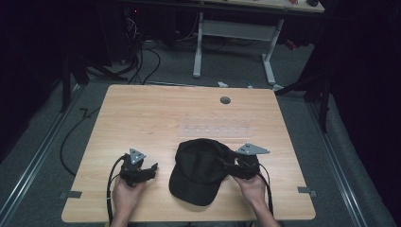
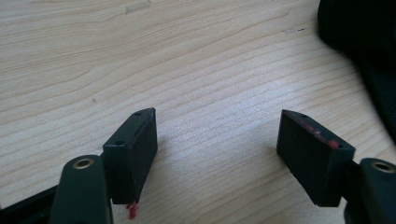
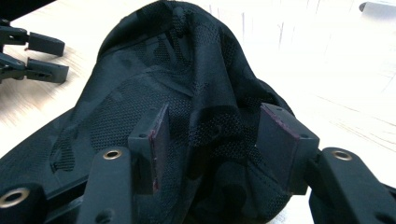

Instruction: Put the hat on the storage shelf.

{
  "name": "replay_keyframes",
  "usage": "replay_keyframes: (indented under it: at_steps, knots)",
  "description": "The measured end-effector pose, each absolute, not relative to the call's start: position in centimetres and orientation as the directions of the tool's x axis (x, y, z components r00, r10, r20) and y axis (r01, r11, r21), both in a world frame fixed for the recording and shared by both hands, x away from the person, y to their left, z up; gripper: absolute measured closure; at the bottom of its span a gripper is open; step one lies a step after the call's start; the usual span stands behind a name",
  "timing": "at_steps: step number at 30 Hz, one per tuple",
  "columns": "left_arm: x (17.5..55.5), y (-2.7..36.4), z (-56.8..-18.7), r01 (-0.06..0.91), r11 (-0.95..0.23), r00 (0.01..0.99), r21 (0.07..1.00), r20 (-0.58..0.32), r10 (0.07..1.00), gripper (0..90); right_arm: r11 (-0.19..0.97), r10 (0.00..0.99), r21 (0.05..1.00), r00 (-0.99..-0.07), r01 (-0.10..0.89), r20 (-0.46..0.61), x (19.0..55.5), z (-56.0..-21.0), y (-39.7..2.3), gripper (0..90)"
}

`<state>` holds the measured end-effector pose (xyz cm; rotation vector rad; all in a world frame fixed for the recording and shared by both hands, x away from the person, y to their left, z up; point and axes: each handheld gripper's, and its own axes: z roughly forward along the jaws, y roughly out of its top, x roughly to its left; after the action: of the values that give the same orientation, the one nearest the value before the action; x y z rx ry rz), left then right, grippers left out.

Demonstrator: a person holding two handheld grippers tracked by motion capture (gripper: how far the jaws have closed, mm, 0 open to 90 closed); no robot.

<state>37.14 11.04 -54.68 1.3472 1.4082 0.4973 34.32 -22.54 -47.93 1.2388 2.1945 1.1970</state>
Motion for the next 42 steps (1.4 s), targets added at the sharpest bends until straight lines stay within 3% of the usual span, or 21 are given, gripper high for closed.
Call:
replay_keyframes:
  at_steps: [14, 18, 28, 42]
  knots:
    - [37.14, 11.03, -54.68, 0.445, 0.273, 0.213, 0.853, -0.397, 0.893, 29.1, 0.276, 0.825, 0.789, -0.557, 0.549, 0.099, 35.28, -48.63, -22.21, 55.1]
    - [37.14, 11.03, -54.68, 0.445, 0.273, 0.213, 0.853, -0.397, 0.893, 29.1, 0.273, 0.815, 0.784, -0.567, 0.557, 0.119, 35.32, -48.65, -22.28, 65.3]
    - [37.14, 11.03, -54.68, 0.445, 0.273, 0.213, 0.853, -0.397, 0.893, 29.2, 0.276, 0.807, 0.785, -0.577, 0.555, 0.124, 35.27, -48.64, -22.44, 78.9]
    - [37.14, 11.03, -54.68, 0.445, 0.274, 0.213, 0.853, -0.398, 0.892, 29.2, 0.241, 0.798, 0.802, -0.582, 0.546, 0.156, 34.86, -48.43, -22.67, 85.1]
